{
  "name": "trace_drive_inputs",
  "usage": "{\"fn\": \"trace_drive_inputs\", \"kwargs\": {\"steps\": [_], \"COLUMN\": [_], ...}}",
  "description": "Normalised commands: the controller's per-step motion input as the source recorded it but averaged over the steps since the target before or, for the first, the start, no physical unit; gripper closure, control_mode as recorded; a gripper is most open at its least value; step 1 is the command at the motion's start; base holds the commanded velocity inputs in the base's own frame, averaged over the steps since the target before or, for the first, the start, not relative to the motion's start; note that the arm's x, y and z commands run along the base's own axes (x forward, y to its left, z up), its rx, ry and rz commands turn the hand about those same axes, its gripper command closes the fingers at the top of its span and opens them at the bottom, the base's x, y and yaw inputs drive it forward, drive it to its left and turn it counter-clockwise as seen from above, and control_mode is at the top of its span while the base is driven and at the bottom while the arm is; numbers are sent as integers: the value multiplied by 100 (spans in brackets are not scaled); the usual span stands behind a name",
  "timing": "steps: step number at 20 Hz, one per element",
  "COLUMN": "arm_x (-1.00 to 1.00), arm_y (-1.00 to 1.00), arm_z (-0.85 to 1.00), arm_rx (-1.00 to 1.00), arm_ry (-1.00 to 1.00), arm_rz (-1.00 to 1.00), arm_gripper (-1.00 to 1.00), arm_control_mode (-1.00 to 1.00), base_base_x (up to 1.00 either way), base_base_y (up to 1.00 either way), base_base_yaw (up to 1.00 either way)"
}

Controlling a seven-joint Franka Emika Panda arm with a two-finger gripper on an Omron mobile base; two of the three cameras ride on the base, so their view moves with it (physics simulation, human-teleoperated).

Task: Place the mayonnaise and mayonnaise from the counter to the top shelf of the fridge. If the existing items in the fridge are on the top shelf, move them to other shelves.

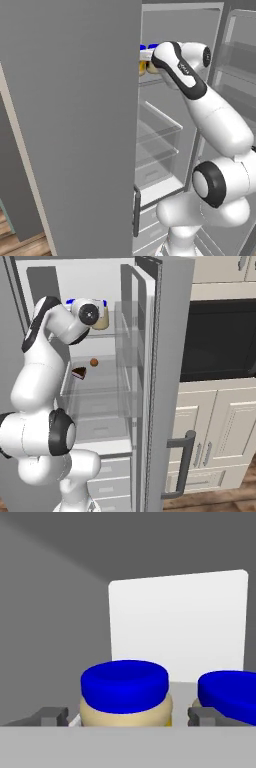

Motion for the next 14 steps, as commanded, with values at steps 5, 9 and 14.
{"fn": "trace_drive_inputs", "kwargs": {"steps": [5,9,14], "arm_x": [-39,-53,-80], "arm_y": [-13,-24,-19], "arm_z": [18,29,42], "arm_rx": [7,7,4], "arm_ry": [-8,-7,-5], "arm_rz": [-2,-9,-15], "arm_gripper": [-100,-100,-100], "arm_control_mode": [-100,-100,-100], "base_base_x": [0,0,0], "base_base_y": [0,0,0], "base_base_yaw": [0,0,0]}}
